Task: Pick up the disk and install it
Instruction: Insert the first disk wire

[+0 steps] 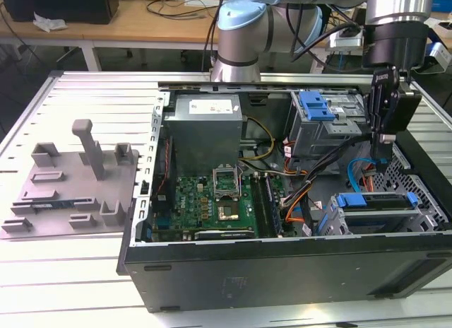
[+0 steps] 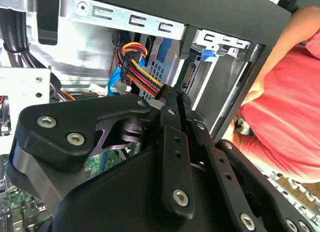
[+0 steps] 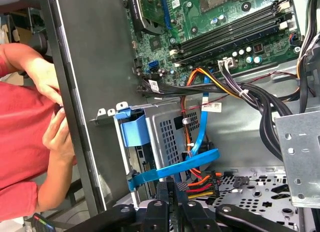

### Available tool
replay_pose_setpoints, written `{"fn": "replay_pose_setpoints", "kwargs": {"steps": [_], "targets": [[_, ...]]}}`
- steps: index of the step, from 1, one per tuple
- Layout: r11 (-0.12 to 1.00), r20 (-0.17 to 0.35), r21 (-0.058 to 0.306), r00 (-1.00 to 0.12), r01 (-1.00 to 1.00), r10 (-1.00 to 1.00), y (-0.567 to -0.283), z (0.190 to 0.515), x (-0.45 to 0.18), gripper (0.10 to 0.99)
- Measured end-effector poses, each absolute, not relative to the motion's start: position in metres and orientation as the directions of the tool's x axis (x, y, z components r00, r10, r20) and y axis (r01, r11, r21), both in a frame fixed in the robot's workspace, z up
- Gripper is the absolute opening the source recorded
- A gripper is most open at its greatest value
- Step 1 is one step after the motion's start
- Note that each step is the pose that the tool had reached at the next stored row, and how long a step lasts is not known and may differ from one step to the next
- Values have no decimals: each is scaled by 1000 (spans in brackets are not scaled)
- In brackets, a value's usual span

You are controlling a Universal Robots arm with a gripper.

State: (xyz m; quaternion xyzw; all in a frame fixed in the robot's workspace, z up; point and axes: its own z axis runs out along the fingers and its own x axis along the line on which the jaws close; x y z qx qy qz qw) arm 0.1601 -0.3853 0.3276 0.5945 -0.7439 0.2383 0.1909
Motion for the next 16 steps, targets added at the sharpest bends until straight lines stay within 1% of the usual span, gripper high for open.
{"fn": "replay_pose_setpoints", "kwargs": {"steps": [5, 7, 14, 16], "targets": [[180, 567, -124, -219, -976, -794, -389, 332, 164, 165], [182, 555, -122, -219, -976, -802, -394, 335, 164, 165], [184, 544, -119, -219, -976, -810, -412, 340, 168, 165], [186, 530, -116, -219, -976, -820, -417, 340, 168, 165]]}}
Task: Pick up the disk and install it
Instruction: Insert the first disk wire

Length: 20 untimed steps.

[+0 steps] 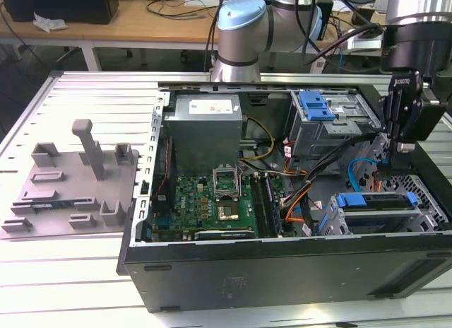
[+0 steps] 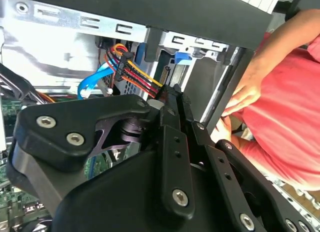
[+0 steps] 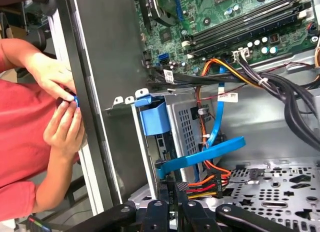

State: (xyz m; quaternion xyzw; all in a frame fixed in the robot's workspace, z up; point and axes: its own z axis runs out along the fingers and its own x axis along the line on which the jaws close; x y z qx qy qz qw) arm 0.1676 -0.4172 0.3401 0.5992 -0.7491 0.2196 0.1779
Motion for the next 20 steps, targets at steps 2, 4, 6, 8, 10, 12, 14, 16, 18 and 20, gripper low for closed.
{"fn": "replay_pose_setpoints", "kwargs": {"steps": [2, 4, 6, 8, 10, 12, 14, 16, 18, 20], "targets": [[186, 517, -113, -218, -976, -828, -420, 342, 167, 165], [185, 508, -112, -216, -976, -834, -422, 346, 167, 165], [183, 503, -111, -214, -977, -838, -424, 349, 166, 165], [182, 492, -108, -212, -977, -844, -426, 352, 166, 165], [182, 471, -104, -209, -978, -857, -428, 353, 165, 165], [182, 446, -99, -207, -978, -871, -429, 353, 164, 165], [183, 404, -90, -204, -979, -892, -431, 353, 163, 165], [183, 378, -85, -202, -979, -903, -434, 353, 162, 165], [183, 349, -79, -199, -980, -916, -437, 353, 162, 165], [183, 341, -78, -198, -980, -919, -440, 354, 162, 165]]}}
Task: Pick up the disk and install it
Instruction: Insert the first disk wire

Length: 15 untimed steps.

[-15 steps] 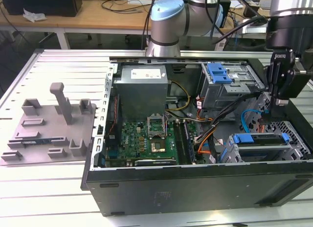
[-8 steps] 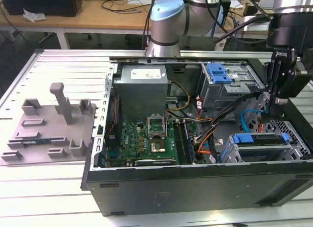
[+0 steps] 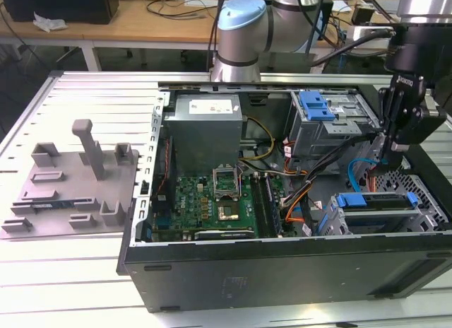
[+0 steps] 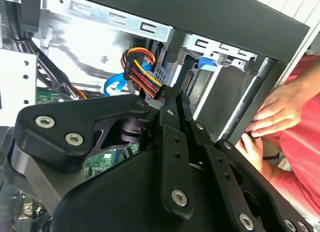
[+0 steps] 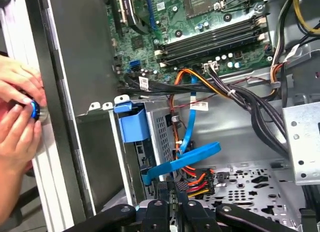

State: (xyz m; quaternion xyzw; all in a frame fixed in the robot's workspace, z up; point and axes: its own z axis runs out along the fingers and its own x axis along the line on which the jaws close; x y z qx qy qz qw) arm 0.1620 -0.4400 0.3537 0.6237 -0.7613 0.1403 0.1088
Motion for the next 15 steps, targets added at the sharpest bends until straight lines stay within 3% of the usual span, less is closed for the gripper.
{"fn": "replay_pose_setpoints", "kwargs": {"steps": [7, 15], "targets": [[181, 317, -76, -196, -981, -928, -456, 355, 162, 165], [176, 250, -63, -186, -982, -950, -466, 356, 162, 165]]}}
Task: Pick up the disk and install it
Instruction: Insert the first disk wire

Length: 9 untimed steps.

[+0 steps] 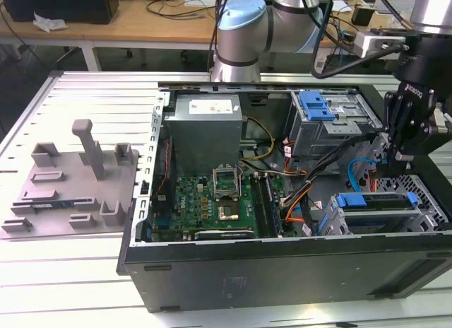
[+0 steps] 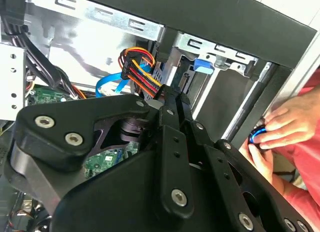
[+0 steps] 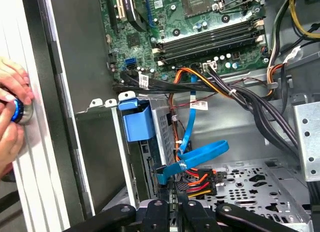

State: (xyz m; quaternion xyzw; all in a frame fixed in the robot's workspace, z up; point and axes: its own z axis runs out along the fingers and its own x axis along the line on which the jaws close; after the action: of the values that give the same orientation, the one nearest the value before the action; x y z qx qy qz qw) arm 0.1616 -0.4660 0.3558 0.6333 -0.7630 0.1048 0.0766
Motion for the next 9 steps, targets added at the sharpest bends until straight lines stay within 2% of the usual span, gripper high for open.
{"fn": "replay_pose_setpoints", "kwargs": {"steps": [9], "targets": [[160, 215, -57, -168, -985, -962, -478, 359, 162, 165]]}}
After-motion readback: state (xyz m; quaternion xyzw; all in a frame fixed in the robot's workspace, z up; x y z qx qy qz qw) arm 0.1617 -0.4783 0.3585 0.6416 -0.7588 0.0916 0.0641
